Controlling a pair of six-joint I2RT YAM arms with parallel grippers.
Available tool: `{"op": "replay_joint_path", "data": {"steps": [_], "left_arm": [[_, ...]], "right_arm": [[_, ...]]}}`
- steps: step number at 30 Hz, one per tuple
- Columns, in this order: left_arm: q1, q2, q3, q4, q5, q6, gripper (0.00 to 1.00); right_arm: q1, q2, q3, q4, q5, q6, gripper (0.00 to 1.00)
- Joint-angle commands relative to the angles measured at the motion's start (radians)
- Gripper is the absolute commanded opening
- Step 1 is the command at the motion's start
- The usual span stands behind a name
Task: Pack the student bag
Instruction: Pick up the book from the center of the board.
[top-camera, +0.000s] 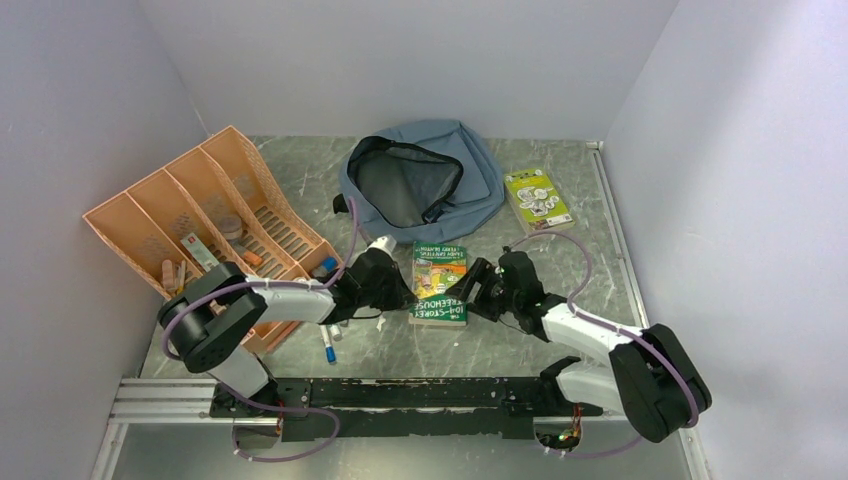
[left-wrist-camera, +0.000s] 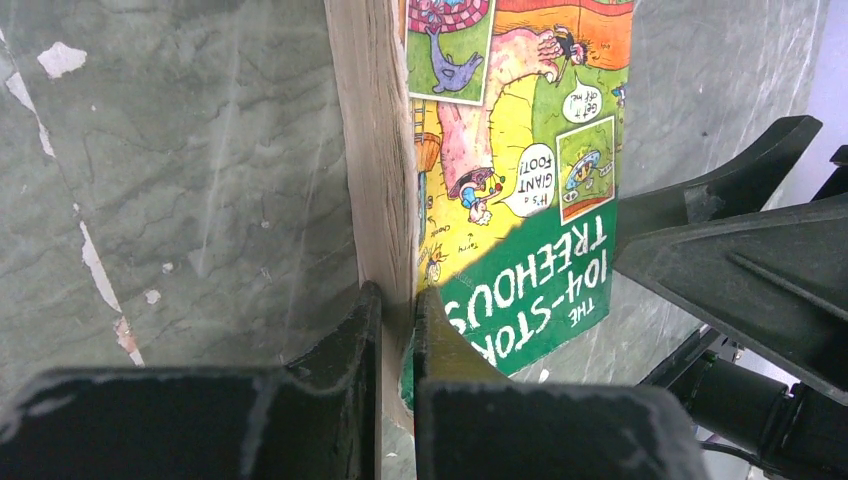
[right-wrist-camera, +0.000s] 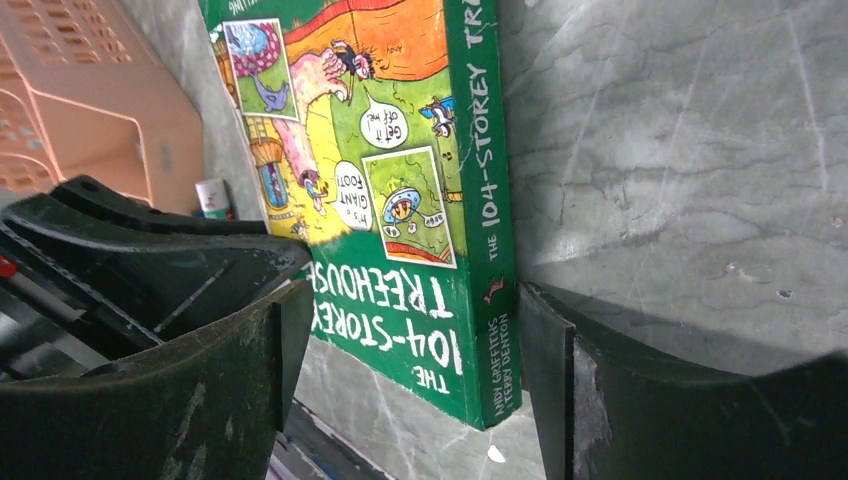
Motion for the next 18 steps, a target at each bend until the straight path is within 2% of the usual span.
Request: {"op": "replay_joint_path", "data": {"steps": [1, 6, 10, 15, 18], "left_arm": [[-0.008, 0.141, -0.046, -0.263, -0.063, 0.043, 0.05], [-0.001, 0.188, -0.061, -0.237, -0.072, 0.053, 0.05], [0.003, 0.248, -0.058, -0.211, -0.045, 0.074, 0.05], [0.003, 0.294, -0.042, -0.184, -0.016, 0.112, 0.05], [0.002, 0.299, -0.041, -0.178, -0.016, 0.131, 0.06]], "right_arm": [[-0.019, 0.042, -0.074, 0.011, -0.021, 0.076, 0.79], [-0.084, 0.095, -0.145, 0.138, -0.115, 0.125, 0.79], [-0.143, 0.164, -0.208, 0.358, -0.255, 0.147, 0.78], [-0.151, 0.246, -0.2, 0.573, -0.395, 0.131, 0.75], [-0.152, 0.27, -0.191, 0.645, -0.457, 0.129, 0.73]]}}
